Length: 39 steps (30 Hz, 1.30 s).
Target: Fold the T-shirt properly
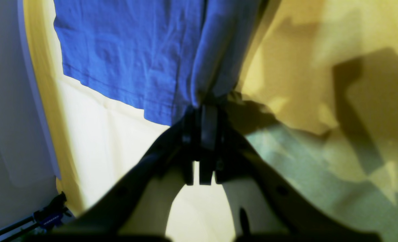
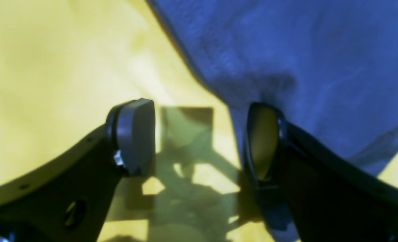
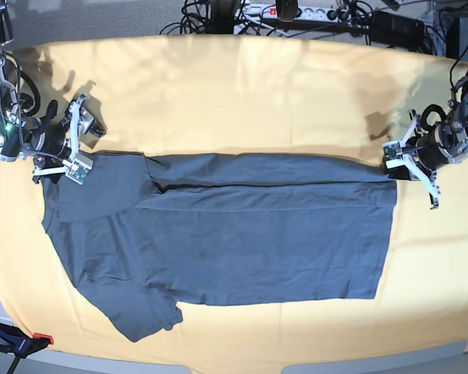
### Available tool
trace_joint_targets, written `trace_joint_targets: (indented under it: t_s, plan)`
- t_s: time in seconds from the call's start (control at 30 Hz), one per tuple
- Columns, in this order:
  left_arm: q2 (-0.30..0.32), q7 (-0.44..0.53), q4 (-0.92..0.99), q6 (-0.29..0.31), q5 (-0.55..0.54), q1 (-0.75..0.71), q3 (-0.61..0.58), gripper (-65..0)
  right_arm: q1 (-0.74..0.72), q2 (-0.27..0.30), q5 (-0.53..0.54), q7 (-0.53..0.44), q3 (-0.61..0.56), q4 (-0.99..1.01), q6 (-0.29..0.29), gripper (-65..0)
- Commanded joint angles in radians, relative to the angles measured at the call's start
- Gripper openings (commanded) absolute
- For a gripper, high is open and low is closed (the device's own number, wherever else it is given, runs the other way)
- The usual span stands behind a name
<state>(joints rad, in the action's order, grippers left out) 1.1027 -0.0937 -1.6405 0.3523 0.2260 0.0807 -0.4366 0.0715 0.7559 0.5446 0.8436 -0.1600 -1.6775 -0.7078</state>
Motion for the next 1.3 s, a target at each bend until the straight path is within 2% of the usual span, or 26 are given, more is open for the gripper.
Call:
trace_joint_targets:
  t_s: [0.0,0.1,0.33,0.6,0.67,0.83,1.0,1.13,1.23,1.27]
  plan:
    - [0.027,0.008,-0.007,-0.013,-0.002,0.017,0.014,-65.0,-0.014,0.022,-0.06,0.005,0.012,-0.012,0.01,-21.8]
    - [0.028,0.007,-0.007,-0.013,-0.002,0.017,0.014,-65.0,-0.016,0.042,-0.155,-0.01,0.012,-0.012,0.01,-21.8]
    - [0.028,0.007,-0.007,-0.012,-0.025,0.017,0.014,-65.0,-0.015,0.106,-0.254,-0.078,0.012,-0.011,0.066,-21.8]
    - [0.031,0.007,-0.007,-0.012,-0.024,0.017,0.014,-65.0,0.014,0.107,-0.281,-0.111,0.012,-0.003,0.052,-21.8]
    - [0.036,0.006,-0.007,-0.012,-0.024,0.017,0.014,-65.0,0.021,0.107,-0.319,-0.119,0.012,-0.002,0.058,-21.8]
    - [0.048,0.007,-0.009,-0.012,-0.024,0.017,0.014,-65.0,0.049,0.106,-0.324,-0.145,0.012,0.0,0.08,-21.8]
    - [0.05,0.007,-0.009,-0.012,-0.024,0.017,0.014,-65.0,0.059,0.106,-0.369,-0.144,0.012,0.005,0.163,-21.8]
    - [0.05,0.007,-0.009,0.023,-0.024,0.017,0.014,-65.0,0.07,0.106,-0.366,-0.121,0.012,0.011,0.17,-21.8]
    - [0.05,0.008,-0.009,0.041,-0.024,0.017,0.014,-65.0,0.069,0.106,-0.367,-0.101,0.012,0.011,0.256,-21.8]
    - [0.05,0.008,-0.009,0.04,-0.024,0.017,0.014,-65.0,0.069,0.106,-0.367,-0.101,0.012,0.011,0.269,-21.8]
